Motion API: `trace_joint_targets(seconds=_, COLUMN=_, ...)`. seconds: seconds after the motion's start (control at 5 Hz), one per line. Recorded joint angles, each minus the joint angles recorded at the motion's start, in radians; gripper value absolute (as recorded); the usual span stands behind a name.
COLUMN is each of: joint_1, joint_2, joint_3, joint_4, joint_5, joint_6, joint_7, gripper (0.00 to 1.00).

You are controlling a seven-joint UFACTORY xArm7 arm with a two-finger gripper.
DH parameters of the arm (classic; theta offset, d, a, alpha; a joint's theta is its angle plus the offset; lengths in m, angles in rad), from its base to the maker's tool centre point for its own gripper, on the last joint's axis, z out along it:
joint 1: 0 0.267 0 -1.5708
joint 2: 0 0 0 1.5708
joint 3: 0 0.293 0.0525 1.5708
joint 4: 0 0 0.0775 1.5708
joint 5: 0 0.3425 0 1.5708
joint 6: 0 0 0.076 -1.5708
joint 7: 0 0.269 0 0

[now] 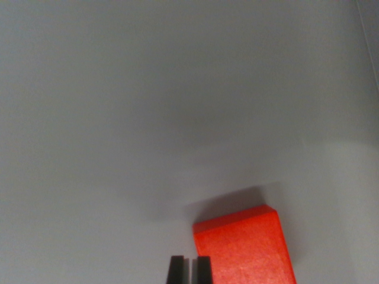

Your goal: Reach red block

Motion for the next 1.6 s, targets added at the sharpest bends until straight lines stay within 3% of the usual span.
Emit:
trace_joint_targets(seconds=0.2, joint_1=0.0000, joint_2=0.000, joint_3=0.000, joint_4=0.000, joint_5=0.0000, joint_6=0.000, joint_7=0.000, gripper=0.00)
trace_joint_targets(seconds=0.4, joint_1=-0.0068, joint_2=0.011, joint_3=-0.006, joint_4=-0.021, joint_5=0.0013, joint_6=-0.029, joint_7=-0.004, gripper=0.00)
trace_joint_targets(seconds=0.6, joint_1=-0.0068, joint_2=0.011, joint_3=-0.006, joint_4=-0.021, joint_5=0.0013, joint_6=-0.029, joint_7=-0.004, gripper=0.00)
trace_joint_targets(seconds=0.8, joint_1=-0.0126, joint_2=0.020, joint_3=-0.012, joint_4=-0.038, joint_5=0.0023, joint_6=-0.054, joint_7=-0.007, gripper=0.00)
trace_joint_targets(seconds=1.0, joint_1=-0.0126, joint_2=0.020, joint_3=-0.012, joint_4=-0.038, joint_5=0.0023, joint_6=-0.054, joint_7=-0.007, gripper=0.00)
trace_joint_targets(seconds=1.2, joint_1=-0.0172, joint_2=0.028, joint_3=-0.016, joint_4=-0.052, joint_5=0.0032, joint_6=-0.074, joint_7=-0.009, gripper=0.00)
trace_joint_targets(seconds=1.6, joint_1=-0.0205, joint_2=0.033, joint_3=-0.019, joint_4=-0.063, joint_5=0.0038, joint_6=-0.088, joint_7=-0.011, gripper=0.00)
